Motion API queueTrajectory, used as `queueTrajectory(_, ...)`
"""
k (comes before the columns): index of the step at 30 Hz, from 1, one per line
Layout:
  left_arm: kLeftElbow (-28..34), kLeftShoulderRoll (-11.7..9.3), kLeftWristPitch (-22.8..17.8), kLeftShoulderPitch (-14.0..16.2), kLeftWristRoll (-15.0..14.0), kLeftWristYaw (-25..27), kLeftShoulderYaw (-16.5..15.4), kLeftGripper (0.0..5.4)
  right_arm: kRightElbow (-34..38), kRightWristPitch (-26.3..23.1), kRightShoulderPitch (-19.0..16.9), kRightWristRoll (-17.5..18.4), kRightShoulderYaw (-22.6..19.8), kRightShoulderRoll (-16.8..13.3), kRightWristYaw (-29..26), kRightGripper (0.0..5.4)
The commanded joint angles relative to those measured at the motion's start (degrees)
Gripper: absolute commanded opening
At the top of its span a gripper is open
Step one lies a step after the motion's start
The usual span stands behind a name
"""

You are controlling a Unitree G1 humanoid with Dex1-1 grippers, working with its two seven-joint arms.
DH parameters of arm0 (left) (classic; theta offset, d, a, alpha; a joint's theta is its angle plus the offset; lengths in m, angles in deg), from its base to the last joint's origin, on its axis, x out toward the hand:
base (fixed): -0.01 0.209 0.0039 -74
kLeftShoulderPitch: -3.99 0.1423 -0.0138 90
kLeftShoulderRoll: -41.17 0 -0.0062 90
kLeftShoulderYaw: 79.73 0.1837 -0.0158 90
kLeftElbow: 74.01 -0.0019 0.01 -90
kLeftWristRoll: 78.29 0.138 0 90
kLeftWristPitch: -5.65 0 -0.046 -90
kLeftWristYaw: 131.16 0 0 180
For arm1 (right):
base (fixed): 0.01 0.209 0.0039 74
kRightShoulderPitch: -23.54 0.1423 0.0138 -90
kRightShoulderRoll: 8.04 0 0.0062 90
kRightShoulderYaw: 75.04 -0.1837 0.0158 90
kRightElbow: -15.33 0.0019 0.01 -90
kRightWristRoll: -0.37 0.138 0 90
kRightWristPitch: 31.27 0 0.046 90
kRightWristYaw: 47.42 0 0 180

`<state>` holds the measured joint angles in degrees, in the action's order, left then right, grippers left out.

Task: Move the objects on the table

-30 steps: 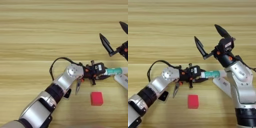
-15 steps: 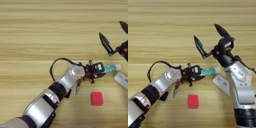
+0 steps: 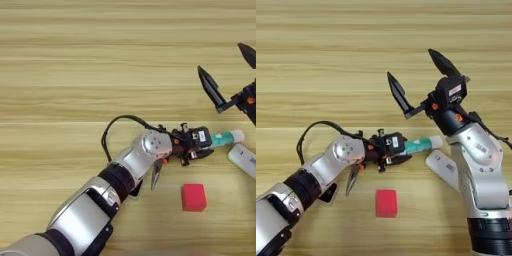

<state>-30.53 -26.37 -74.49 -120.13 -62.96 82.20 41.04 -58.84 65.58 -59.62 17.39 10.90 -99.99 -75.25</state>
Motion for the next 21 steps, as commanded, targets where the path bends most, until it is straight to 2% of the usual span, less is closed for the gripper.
queueTrajectory(1, 1.0, -0.2, 0.5, 0.4, 0.3, 1.2, 0.2, 2.72, 0.4, 0.2, 0.1, -0.3, 0.1, 0.0, 0.1, 5.4)
queueTrajectory(5, 1.8, -0.2, 1.0, 0.2, 0.0, 1.5, -0.3, 3.07, 0.3, 0.2, 0.1, -0.3, 0.0, 0.0, 0.1, 5.4)
queueTrajectory(6, 2.0, -0.2, 1.0, 0.1, 0.0, 1.4, -0.4, 3.34, 0.3, 0.2, 0.2, -0.3, 0.0, 0.0, 0.1, 5.4)
queueTrajectory(9, 3.7, -0.6, 0.9, 0.3, -0.5, 1.5, -1.1, 3.67, 0.3, 0.1, 0.2, -0.3, 0.1, 0.0, 0.1, 5.4)
queueTrajectory(11, 7.2, -1.4, 1.9, 0.9, -0.5, 1.2, -1.3, 3.83, 0.3, 0.1, 0.3, -0.3, 0.2, 0.1, 0.1, 5.4)
queueTrajectory(15, 18.7, -2.5, -0.2, 4.4, -3.4, 2.9, -2.8, 4.28, 0.2, 0.1, 0.5, -0.2, 0.1, 0.1, 0.1, 5.4)
queueTrajectory(17, 23.7, -3.7, -1.3, 6.4, -4.0, 3.4, -3.0, 4.5, 0.4, 0.0, 0.7, 0.2, 0.0, 0.1, 0.0, 5.4)
queueTrajectory(21, 28.7, -5.8, -2.9, 8.9, -4.5, 2.6, -3.9, 4.83, 0.8, 0.0, 0.8, 1.3, -0.3, 0.2, -0.2, 5.4)
